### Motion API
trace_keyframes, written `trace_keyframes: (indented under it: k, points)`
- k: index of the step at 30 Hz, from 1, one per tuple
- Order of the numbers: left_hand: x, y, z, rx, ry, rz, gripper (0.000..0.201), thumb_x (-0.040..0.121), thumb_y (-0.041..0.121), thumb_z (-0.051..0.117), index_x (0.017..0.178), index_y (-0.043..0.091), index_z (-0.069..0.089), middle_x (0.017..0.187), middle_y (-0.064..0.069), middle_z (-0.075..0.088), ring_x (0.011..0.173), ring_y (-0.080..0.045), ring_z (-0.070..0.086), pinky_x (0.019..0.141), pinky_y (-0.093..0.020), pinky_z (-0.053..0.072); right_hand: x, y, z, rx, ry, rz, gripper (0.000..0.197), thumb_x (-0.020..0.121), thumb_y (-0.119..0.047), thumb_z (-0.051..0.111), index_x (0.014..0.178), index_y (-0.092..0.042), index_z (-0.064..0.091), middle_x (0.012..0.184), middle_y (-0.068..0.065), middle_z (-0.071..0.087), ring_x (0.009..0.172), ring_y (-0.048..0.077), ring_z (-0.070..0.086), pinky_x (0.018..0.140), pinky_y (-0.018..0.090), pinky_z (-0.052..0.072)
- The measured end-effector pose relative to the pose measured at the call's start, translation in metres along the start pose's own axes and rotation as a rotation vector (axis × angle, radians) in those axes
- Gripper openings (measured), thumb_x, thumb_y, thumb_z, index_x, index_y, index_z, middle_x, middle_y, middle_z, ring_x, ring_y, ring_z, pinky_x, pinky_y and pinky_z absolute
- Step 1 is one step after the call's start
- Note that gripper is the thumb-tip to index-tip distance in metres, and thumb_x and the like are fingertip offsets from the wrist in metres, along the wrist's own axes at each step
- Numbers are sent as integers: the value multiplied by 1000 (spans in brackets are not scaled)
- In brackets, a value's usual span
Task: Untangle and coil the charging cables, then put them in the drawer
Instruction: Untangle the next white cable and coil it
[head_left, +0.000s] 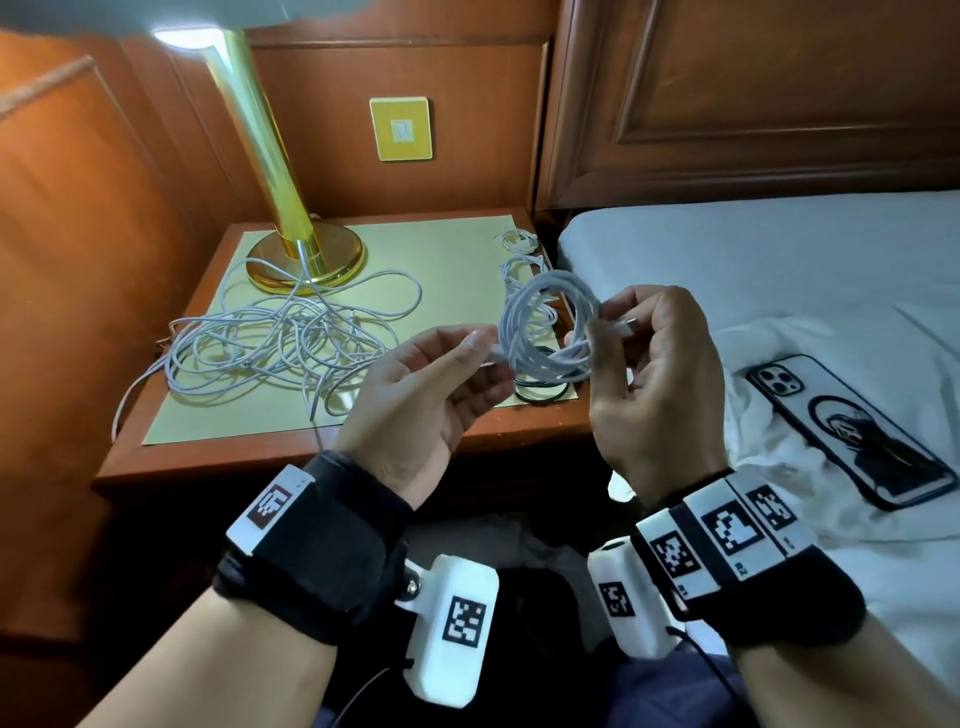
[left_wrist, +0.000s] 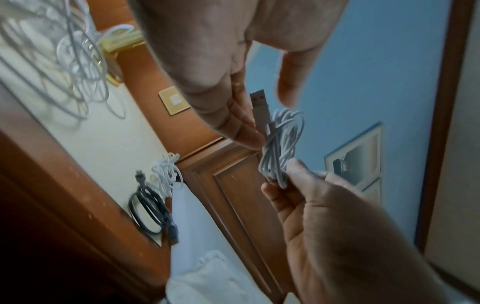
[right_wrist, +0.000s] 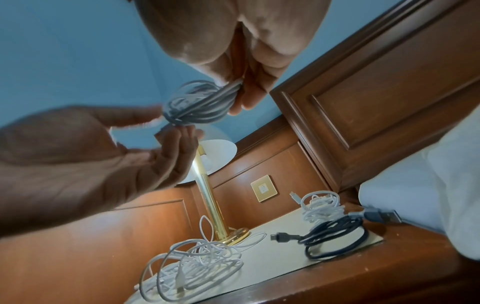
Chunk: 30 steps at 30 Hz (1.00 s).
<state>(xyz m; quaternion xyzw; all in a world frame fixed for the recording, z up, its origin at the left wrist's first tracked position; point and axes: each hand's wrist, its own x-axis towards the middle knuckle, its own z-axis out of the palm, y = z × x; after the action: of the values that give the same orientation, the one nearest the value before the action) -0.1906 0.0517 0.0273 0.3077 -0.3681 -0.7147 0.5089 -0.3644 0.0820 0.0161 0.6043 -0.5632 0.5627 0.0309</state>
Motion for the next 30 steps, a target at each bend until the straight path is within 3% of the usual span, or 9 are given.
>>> trace_keyframes:
  k: [3, 7, 10, 12, 14, 16, 20, 27, 30]
  points:
    - [-1, -1, -3, 204, -35, 58, 29, 76, 26, 82, 98, 9, 75, 82, -5, 71, 70, -15, 63, 68, -26, 58, 0, -4, 0, -8, -45, -69, 13, 93, -8, 64, 91, -1, 53, 96, 8, 59, 83, 12, 51, 75, 8, 38]
    - [0, 1, -12, 415, -64, 134, 26, 77, 33, 84, 95, 14, 80, 97, -15, 76, 82, -19, 68, 77, -31, 57, 2, -1, 1, -43, -67, -99, 17, 93, -9, 67, 88, 3, 55, 95, 12, 59, 84, 10, 49, 76, 7, 37]
    - [0, -2, -14, 511, -43, 158, 24, 77, 34, 78, 92, 15, 78, 89, -10, 76, 76, -18, 67, 81, -38, 57, 2, 0, 4, -23, -72, -61, 20, 94, -16, 69, 91, 0, 57, 103, 9, 63, 85, 11, 58, 74, 13, 47]
    - [1, -5, -14, 540, -36, 162, 17, 80, 32, 75, 87, 17, 74, 79, -7, 72, 72, -17, 66, 81, -40, 57, 1, -8, 3, 32, -78, 125, 19, 95, -26, 68, 95, -10, 59, 102, -1, 68, 81, 10, 67, 69, 18, 52]
    - [4, -6, -13, 547, -12, 179, 8, 88, 24, 73, 84, 18, 70, 74, -4, 69, 70, -17, 65, 77, -38, 57, 1, -15, 2, 68, -94, 369, 21, 95, -36, 65, 90, -16, 60, 84, -9, 71, 72, 5, 67, 65, 23, 52]
    - [6, -5, -12, 547, 17, 206, 9, 94, 14, 67, 85, 17, 67, 71, -1, 67, 69, -16, 65, 73, -35, 55, 4, -23, 1, 278, -85, 595, 24, 97, -34, 63, 87, -13, 61, 73, -2, 73, 70, 11, 70, 68, 27, 56]
    - [8, -4, -10, 519, 26, 230, 10, 96, 9, 63, 87, 13, 65, 68, 1, 64, 67, -17, 62, 70, -31, 54, 7, -30, 4, 921, -52, 995, 23, 101, -22, 55, 94, -2, 63, 83, 14, 76, 77, 23, 74, 74, 32, 62]
    - [3, -6, -9, 741, -74, 369, 4, 96, 15, 64, 93, 15, 65, 82, -11, 68, 71, -20, 64, 74, -39, 59, 10, -18, 2, 1072, -185, 1277, 21, 98, -19, 59, 86, -6, 69, 72, 6, 71, 56, 11, 69, 52, 20, 56]
    - [2, -4, -12, 845, -116, 448, 14, 93, 35, 62, 97, 21, 64, 87, -6, 68, 78, -30, 64, 76, -53, 55, 10, -13, 0, 1096, -263, 1294, 19, 96, -16, 62, 105, -1, 70, 86, 10, 69, 67, 14, 68, 56, 21, 58]
